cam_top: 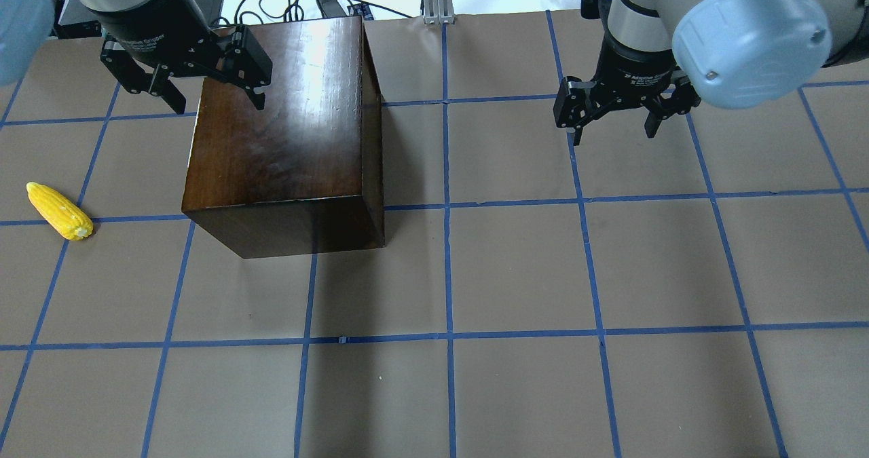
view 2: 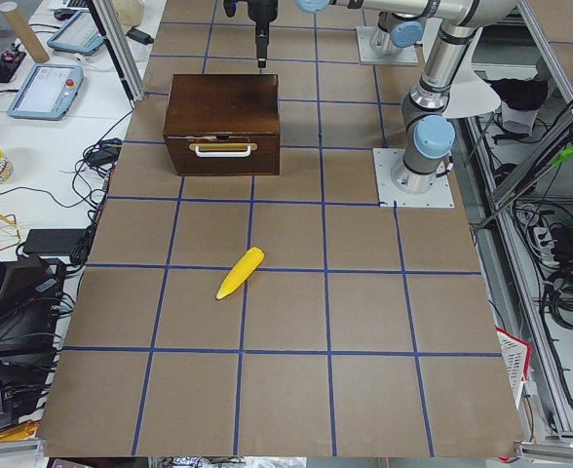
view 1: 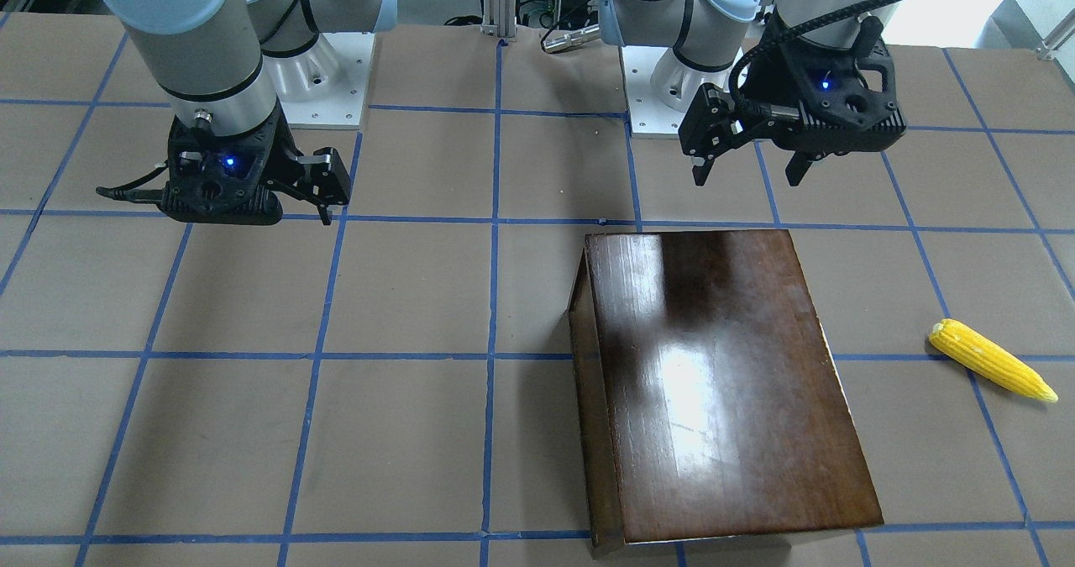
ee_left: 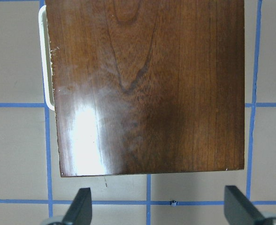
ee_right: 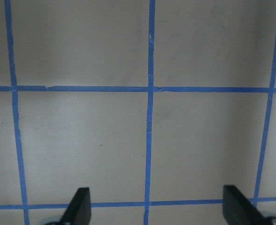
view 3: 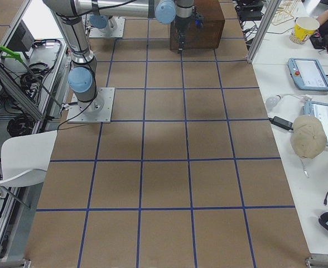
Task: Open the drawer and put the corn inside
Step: 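Move the left gripper off the cabinet top toward the drawer handle side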
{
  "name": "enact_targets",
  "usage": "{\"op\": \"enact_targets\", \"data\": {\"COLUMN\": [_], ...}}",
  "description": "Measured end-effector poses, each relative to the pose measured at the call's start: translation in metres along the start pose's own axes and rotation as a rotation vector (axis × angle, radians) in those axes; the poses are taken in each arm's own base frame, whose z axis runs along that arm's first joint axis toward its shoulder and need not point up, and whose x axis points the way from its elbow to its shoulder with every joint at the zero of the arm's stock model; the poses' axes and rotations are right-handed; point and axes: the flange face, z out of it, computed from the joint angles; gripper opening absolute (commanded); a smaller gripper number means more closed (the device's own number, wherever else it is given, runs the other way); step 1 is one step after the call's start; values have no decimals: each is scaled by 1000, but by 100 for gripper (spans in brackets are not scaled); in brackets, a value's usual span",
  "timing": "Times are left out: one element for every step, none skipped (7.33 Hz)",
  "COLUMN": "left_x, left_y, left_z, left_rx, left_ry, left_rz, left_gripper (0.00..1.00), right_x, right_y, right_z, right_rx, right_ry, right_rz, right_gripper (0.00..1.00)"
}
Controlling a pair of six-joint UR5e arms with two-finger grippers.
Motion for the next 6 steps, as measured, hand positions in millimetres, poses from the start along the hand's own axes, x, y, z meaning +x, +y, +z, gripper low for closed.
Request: {"op": "enact_targets", "data": {"left_x": [0,-1,-2,-3,-4,-5], "left_y": [1,3,5,6,6,7], "left_z": [2,6,8,6,5,7], "left_rx": [-4,-11,-13,-8,-6,-9], "left_ry": [1,2,2,1,-1,-1], "left_rz": [1,-1,-3,-3,-2,-1], "left_gripper": [100,100,100,100,100,100], "right_x": [0,0,0,0,0,0], "right_y": [0,0,0,0,0,0], "right_z": [0,0,0,0,0,0], "right_rx": [0,0,0,0,0,0], "right_ry": [0,0,0,0,0,0], "right_rz": [0,0,0,0,0,0], "right_gripper": [100,100,100,100,100,100]}}
